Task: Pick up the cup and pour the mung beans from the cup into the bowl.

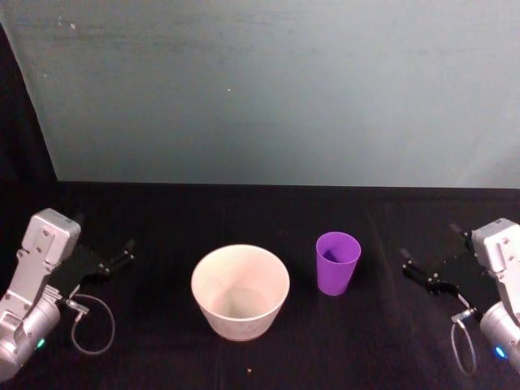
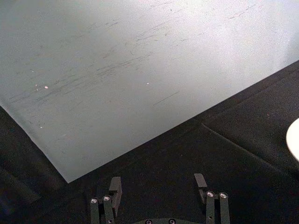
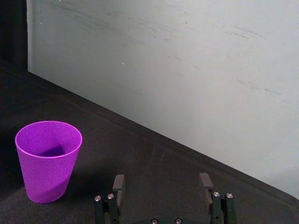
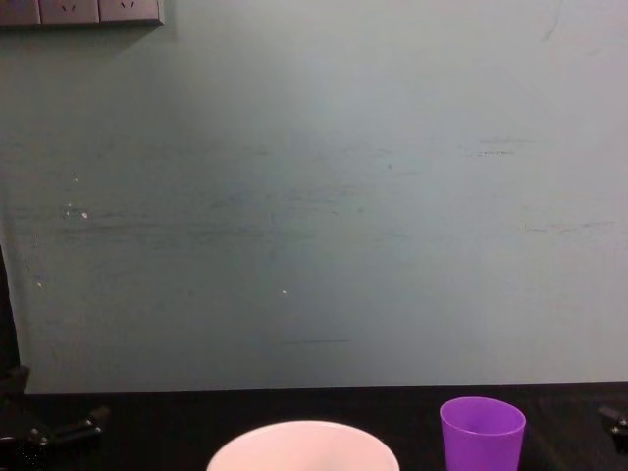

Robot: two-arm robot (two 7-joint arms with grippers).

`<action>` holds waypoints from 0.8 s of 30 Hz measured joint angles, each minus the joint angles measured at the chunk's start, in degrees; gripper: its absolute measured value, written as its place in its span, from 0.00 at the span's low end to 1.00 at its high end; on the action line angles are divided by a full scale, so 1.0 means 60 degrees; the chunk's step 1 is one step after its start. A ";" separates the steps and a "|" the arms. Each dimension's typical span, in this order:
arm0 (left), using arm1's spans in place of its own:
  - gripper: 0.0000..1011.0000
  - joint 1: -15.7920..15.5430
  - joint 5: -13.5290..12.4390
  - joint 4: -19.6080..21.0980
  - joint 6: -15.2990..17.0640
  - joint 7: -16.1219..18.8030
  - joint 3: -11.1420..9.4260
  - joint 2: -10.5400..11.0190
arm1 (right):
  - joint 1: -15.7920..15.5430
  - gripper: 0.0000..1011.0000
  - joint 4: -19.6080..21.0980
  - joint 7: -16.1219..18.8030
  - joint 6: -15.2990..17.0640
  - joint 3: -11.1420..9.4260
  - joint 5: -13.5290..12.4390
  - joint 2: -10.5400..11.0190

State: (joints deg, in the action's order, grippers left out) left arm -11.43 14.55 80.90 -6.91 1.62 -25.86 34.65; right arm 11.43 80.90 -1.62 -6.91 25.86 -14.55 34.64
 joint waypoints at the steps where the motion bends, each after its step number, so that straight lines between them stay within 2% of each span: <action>1: 0.99 0.0000 -0.0001 0.0000 0.0000 0.0000 0.0000 0.0000 | 0.0000 0.99 0.0000 0.0000 0.0000 0.0000 0.0000 0.0000; 24: 0.99 -0.0001 0.0000 0.0000 0.0000 0.0000 0.0000 0.0000 | 0.0000 0.99 0.0000 0.0000 0.0000 0.0000 0.0000 0.0000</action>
State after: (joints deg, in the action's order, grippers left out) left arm -11.44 14.55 80.90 -6.91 1.62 -25.86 34.65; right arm 11.43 80.90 -1.62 -6.91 25.86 -14.55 34.64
